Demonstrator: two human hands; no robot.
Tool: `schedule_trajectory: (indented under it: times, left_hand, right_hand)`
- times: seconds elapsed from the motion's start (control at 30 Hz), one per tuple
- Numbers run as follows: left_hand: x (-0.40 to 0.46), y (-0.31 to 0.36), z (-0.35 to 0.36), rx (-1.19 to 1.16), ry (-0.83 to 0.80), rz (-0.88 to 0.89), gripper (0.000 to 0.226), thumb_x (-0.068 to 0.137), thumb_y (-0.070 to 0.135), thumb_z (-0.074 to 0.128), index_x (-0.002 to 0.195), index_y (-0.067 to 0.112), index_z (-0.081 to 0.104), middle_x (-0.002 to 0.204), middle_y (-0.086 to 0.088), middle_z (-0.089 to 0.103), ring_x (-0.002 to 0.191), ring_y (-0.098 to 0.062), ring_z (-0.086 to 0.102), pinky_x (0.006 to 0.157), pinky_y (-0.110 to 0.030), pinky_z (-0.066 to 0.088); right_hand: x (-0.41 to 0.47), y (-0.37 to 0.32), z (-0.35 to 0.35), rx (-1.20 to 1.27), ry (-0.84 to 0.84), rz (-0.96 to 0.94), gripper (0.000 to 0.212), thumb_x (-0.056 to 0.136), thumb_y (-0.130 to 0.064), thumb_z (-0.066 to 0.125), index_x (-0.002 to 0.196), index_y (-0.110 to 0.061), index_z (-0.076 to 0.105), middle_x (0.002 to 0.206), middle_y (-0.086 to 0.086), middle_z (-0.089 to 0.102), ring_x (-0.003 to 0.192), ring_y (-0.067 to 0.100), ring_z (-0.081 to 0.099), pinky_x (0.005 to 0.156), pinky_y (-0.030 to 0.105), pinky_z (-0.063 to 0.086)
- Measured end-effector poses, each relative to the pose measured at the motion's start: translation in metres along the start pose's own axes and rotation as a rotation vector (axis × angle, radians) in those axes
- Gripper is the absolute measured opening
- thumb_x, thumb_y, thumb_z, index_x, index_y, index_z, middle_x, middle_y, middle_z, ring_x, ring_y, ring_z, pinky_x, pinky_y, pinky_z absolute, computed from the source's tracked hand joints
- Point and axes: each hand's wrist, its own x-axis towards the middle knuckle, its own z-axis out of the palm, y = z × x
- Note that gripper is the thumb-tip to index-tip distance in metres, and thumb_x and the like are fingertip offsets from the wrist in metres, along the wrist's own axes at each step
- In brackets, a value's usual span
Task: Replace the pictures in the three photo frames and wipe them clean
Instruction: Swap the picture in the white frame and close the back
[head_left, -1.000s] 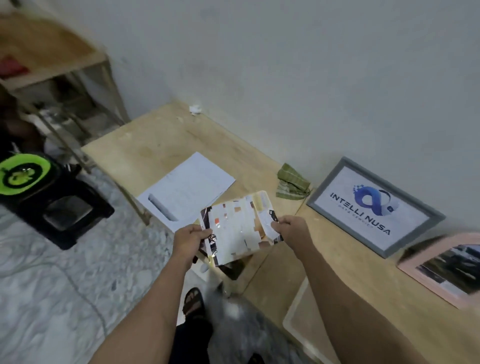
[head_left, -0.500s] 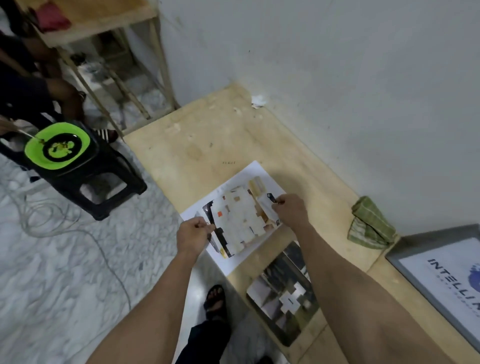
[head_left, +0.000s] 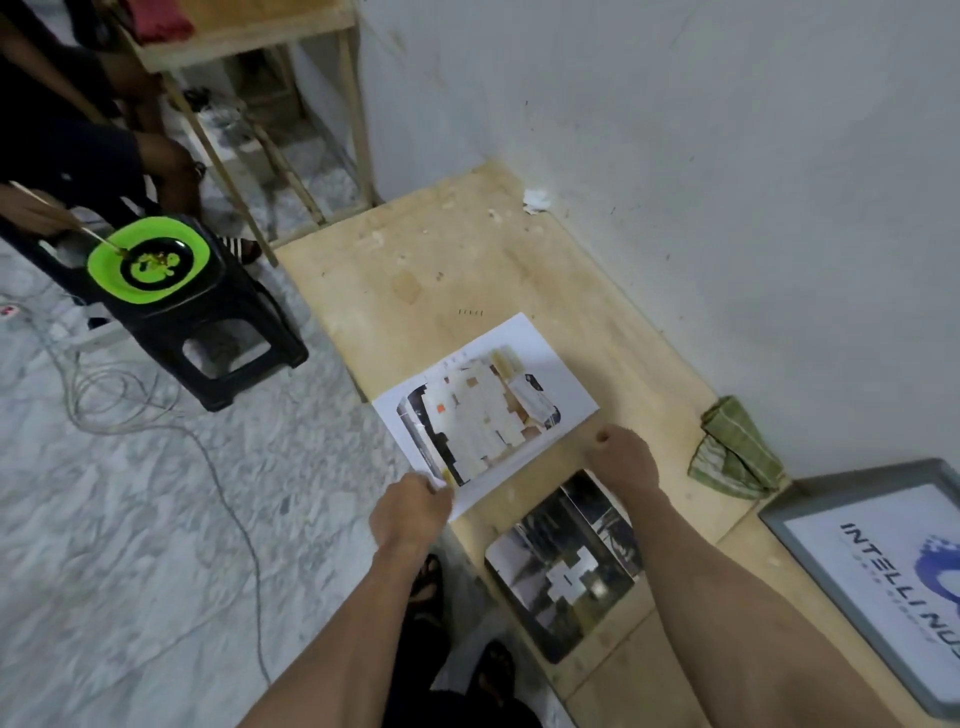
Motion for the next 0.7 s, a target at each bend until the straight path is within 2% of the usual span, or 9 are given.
schedule_trajectory:
  times: [0.03,0.13,0.2,0.27,0.37,0.43,0.5,0.6,0.7]
  left_hand:
    - [-0.01,-0.007,0.01,0.003,-0.046,-0.028,0.031,0.085,0.044,0.058,0.067,0.019,0.061,0.07,0.002,0.064,0.068,-0.019,0.062,0.056,-0.025,0.042]
    - [-0.042,-0.027,0.045,-0.109,-0.22,-0.118,0.041,0.08,0.052,0.061,0.065,0.014,0.065,0.066,0.0,0.07,0.064,-0.021,0.069,0.062,-0.029,0.055]
    - [-0.064,-0.033,0.065,-0.221,-0.29,-0.148,0.041,0.079,0.05,0.065,0.063,0.012,0.066,0.064,-0.005,0.073,0.061,-0.022,0.071,0.066,-0.029,0.056]
    - [-0.079,-0.034,0.081,-0.287,-0.289,-0.144,0.036,0.078,0.044,0.068,0.063,0.011,0.067,0.065,-0.007,0.074,0.062,-0.023,0.071,0.063,-0.026,0.051]
    - [-0.095,-0.03,0.094,-0.36,-0.19,-0.14,0.023,0.079,0.026,0.072,0.069,0.006,0.073,0.067,-0.007,0.073,0.065,-0.024,0.07,0.063,-0.031,0.054]
    - [-0.103,-0.031,0.094,-0.455,-0.118,-0.183,0.015,0.076,0.016,0.073,0.062,0.011,0.072,0.063,-0.005,0.071,0.065,-0.027,0.07,0.065,-0.039,0.058]
    - [-0.109,-0.036,0.091,-0.589,-0.087,-0.217,0.03,0.077,0.007,0.076,0.05,0.015,0.065,0.056,-0.004,0.067,0.059,-0.028,0.064,0.068,-0.041,0.058]
    - [-0.119,-0.042,0.077,-0.719,-0.112,-0.215,0.021,0.078,-0.002,0.077,0.062,0.007,0.067,0.062,-0.011,0.065,0.057,-0.023,0.058,0.068,-0.041,0.054]
    - [-0.13,-0.04,0.065,-0.747,-0.191,-0.16,0.02,0.081,-0.002,0.076,0.065,0.004,0.065,0.059,-0.009,0.059,0.046,-0.018,0.05,0.062,-0.033,0.046]
  right_hand:
    - [-0.006,0.013,0.0,-0.048,-0.008,0.006,0.004,0.076,-0.015,0.049,0.078,-0.017,0.052,0.088,0.006,0.058,0.082,0.029,0.055,0.068,0.033,0.045]
    - [-0.024,0.053,-0.001,-0.191,-0.063,0.016,0.021,0.079,-0.016,0.051,0.1,-0.014,0.056,0.103,0.008,0.059,0.095,0.03,0.056,0.074,0.033,0.046]
    - [-0.038,0.073,0.003,-0.241,-0.133,0.01,0.025,0.081,-0.021,0.054,0.105,-0.012,0.052,0.107,0.009,0.057,0.099,0.031,0.055,0.077,0.034,0.045]
    - [-0.05,0.089,0.011,-0.227,-0.177,-0.004,0.029,0.08,-0.027,0.058,0.102,-0.012,0.049,0.107,0.01,0.056,0.099,0.032,0.056,0.075,0.034,0.043]
    - [-0.068,0.102,0.019,-0.084,-0.22,0.013,0.029,0.079,-0.029,0.061,0.098,-0.012,0.046,0.098,0.01,0.058,0.094,0.03,0.056,0.071,0.034,0.044]
    - [-0.079,0.106,0.022,0.026,-0.251,0.041,0.028,0.081,-0.029,0.062,0.097,-0.012,0.047,0.094,0.007,0.057,0.091,0.028,0.056,0.067,0.032,0.04]
    - [-0.092,0.112,0.022,0.096,-0.241,0.037,0.021,0.083,-0.027,0.062,0.092,-0.011,0.053,0.089,0.006,0.058,0.088,0.026,0.056,0.067,0.03,0.039]
    - [-0.106,0.131,0.022,0.331,-0.21,0.054,0.01,0.081,-0.017,0.063,0.079,-0.007,0.061,0.079,0.009,0.06,0.078,0.025,0.057,0.067,0.03,0.042]
    - [-0.121,0.154,0.012,0.595,-0.259,0.107,0.015,0.082,-0.008,0.064,0.068,-0.01,0.057,0.069,0.01,0.056,0.062,0.021,0.049,0.059,0.029,0.04]
